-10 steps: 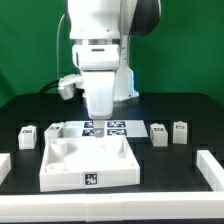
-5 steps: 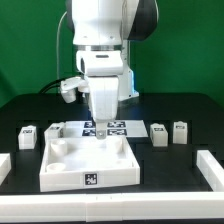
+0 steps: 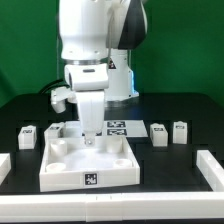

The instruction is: Assemble one leg

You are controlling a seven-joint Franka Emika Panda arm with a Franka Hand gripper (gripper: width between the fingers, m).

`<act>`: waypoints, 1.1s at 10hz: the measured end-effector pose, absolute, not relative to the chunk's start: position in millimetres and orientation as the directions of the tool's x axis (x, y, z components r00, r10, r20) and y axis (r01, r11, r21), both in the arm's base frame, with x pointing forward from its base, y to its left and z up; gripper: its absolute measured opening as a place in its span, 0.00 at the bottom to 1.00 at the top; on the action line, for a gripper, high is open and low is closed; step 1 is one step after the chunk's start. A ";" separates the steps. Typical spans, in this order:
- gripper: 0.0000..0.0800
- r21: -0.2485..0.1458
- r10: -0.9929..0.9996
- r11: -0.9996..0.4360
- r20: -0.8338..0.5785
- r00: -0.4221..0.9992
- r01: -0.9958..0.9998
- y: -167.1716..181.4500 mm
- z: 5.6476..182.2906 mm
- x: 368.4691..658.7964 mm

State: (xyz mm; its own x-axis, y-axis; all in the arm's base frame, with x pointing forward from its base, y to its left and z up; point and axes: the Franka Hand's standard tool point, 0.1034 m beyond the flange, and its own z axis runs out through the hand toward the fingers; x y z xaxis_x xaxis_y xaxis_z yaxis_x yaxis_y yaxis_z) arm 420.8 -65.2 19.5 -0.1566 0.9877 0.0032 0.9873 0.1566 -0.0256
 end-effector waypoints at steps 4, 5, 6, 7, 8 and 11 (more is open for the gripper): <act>0.81 -0.038 0.989 0.146 0.009 -0.146 0.989 -67.1 14.3 417.6; 0.66 -0.033 0.990 0.144 0.007 -0.144 0.989 -67.1 16.0 419.5; 0.49 -0.034 0.990 0.141 0.006 -0.141 0.989 -67.3 16.7 420.7; 0.49 -0.035 0.990 0.140 0.007 -0.140 0.990 -67.6 16.2 420.1; 0.26 -0.035 0.990 0.140 0.007 -0.140 0.990 -67.6 16.1 420.1; 0.07 -0.033 0.990 0.139 0.006 -0.139 0.990 -68.0 16.2 420.5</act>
Offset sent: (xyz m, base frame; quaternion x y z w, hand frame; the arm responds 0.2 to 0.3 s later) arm 0.0041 0.0065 0.0006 0.0061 0.0170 -0.0111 0.9998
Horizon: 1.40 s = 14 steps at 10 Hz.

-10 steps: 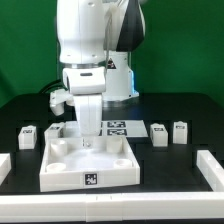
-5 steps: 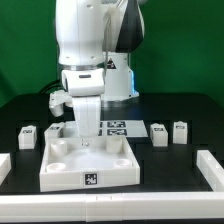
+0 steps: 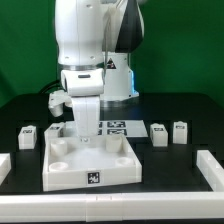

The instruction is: Assemble one leg

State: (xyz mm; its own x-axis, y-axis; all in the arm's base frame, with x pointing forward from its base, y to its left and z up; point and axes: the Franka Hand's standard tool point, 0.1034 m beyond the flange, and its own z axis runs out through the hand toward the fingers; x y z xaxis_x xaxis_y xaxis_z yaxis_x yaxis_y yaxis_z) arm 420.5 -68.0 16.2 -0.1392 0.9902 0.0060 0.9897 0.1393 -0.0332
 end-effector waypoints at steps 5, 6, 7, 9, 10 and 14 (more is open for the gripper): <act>0.07 -0.033 0.990 0.139 0.006 -0.139 0.990 -68.1 16.3 420.5; 0.07 -0.033 0.990 0.139 0.006 -0.139 0.990 -68.1 16.3 420.5; 0.07 -0.033 0.990 0.139 0.006 -0.139 0.990 -68.1 16.3 420.5; 0.07 -0.033 0.990 0.139 0.006 -0.139 0.990 -68.1 16.3 420.5; 0.07 -0.033 0.992 0.125 0.006 -0.125 0.992 -67.1 16.3 420.7; 0.07 -0.029 0.997 -0.075 0.007 0.075 0.997 -28.8 16.0 428.5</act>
Offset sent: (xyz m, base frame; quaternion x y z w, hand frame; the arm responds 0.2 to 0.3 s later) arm 0.0000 0.0000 0.0000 0.0000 0.0000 0.0000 1.0000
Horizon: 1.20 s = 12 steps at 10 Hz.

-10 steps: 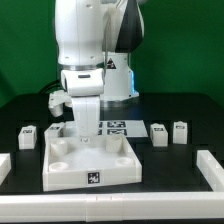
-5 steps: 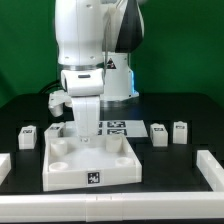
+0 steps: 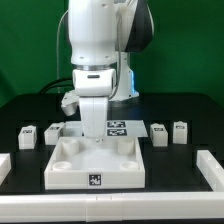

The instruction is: Assemble one leg

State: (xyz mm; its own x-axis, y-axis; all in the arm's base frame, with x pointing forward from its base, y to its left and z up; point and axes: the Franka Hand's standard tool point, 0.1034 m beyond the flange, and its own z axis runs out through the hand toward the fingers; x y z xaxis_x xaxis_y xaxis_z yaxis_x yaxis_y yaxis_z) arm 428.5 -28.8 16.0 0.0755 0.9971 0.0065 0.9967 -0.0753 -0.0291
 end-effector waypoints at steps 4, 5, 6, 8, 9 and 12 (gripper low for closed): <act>0.07 -0.003 0.999 -0.039 0.024 0.039 0.999 1.9 16.3 448.9; 0.07 0.002 0.999 -0.029 0.030 0.029 1.000 8.0 16.6 453.1; 0.07 0.004 0.999 -0.019 0.034 0.019 1.000 14.6 16.4 456.1; 0.07 0.008 0.999 -0.009 0.043 0.009 1.000 33.5 17.2 465.4; 0.07 0.009 0.999 0.000 0.047 0.000 1.000 44.5 18.3 468.6; 0.07 0.021 0.998 0.027 0.060 -0.028 0.999 62.8 16.8 478.9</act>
Offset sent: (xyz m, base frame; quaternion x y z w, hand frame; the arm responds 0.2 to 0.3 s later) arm 0.0218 0.0415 -0.0146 0.0100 0.0171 -0.0708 0.9973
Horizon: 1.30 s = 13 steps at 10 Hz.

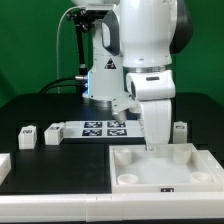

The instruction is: Assemble one leg

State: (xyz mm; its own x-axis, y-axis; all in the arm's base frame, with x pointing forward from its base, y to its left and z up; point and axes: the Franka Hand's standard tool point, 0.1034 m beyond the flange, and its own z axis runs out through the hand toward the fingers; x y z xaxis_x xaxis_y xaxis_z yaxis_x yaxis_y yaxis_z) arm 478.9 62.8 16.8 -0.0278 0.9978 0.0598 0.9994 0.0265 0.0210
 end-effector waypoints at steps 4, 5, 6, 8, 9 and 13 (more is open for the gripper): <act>0.07 0.029 0.998 0.020 0.062 -0.022 0.999 62.2 17.1 493.6; 0.07 0.012 0.998 0.021 0.057 -0.021 1.000 61.7 17.1 493.5; 0.07 0.013 0.998 0.011 0.057 -0.011 1.000 62.6 17.3 493.7; 0.07 0.012 0.998 0.010 0.057 -0.010 1.000 62.0 17.1 493.4; 0.29 0.012 0.998 0.009 0.057 -0.010 1.000 61.9 17.1 493.4; 0.77 0.012 0.998 0.009 0.057 -0.009 1.000 61.4 17.0 493.4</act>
Offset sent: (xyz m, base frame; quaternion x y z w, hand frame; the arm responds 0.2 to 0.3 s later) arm 0.0190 0.0056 -0.0027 0.0111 0.0182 0.0032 0.9998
